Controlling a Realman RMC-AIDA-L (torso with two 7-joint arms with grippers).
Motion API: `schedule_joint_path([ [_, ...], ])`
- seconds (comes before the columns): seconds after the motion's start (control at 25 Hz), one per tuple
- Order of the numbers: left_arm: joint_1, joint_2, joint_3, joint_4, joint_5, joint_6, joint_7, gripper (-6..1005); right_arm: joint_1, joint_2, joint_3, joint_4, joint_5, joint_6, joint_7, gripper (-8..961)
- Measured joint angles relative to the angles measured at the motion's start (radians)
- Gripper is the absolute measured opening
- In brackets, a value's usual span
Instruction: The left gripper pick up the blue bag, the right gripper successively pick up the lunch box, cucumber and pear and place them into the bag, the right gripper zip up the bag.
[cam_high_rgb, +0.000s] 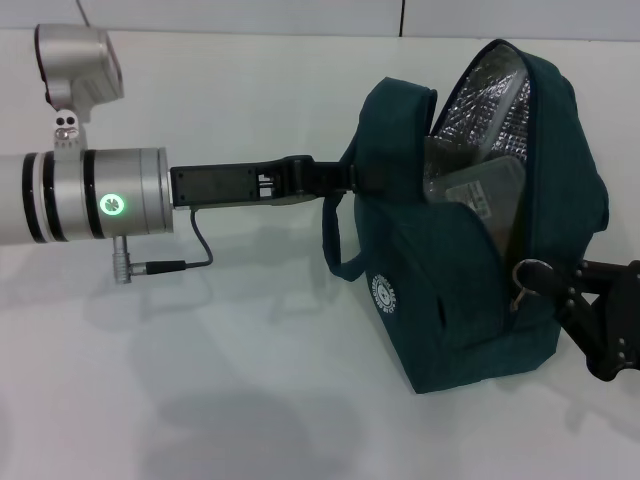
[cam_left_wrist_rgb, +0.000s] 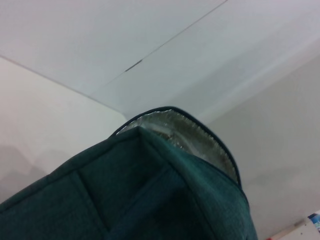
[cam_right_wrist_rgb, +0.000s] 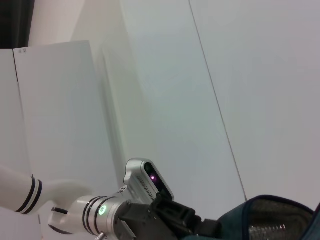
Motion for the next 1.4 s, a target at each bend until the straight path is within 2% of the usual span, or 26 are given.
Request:
schedule_joint_path([
  [0.08,0.002,0.000,0.000,-0.006,-0.012,0.002,0.015,41,0.001,0.000,-0.001,-0.002,0.000,0.001,0.001,17],
  [0.28,0.005,0.000,0.002,-0.007,-0.063,0.051,0.090,185,0.005,0.001,-0.001,-0.006,0.000,0.001,0.000,17],
  [0.4,0.031,0.000,0.001,-0.007,-0.158,0.104,0.184,384,0.015,0.001,0.002,-0.013,0.000,-0.006,-0.001,17],
  [0.6,0.072,0.001,0.001,-0.007,-0.237,0.161,0.293,631,0.016,0.001,0.003,-0.052,0.011,-0.025,-0.002,17],
  [0.84,0.104,0.001,0.001,-0.025,-0.249,0.217,0.420,691,0.020,0.001,0.003,-0.093,0.063,-0.032,0.000,17],
  [0.96,0.114,0.002,0.001,-0.055,-0.248,0.234,0.482,689,0.033,0.001,0.003,-0.118,0.102,-0.034,0.005,17],
  [1.4,0.174,0.003,0.005,-0.106,-0.223,0.267,0.695,681,0.156,0.002,-0.025,-0.108,0.144,-0.007,0.050,17],
])
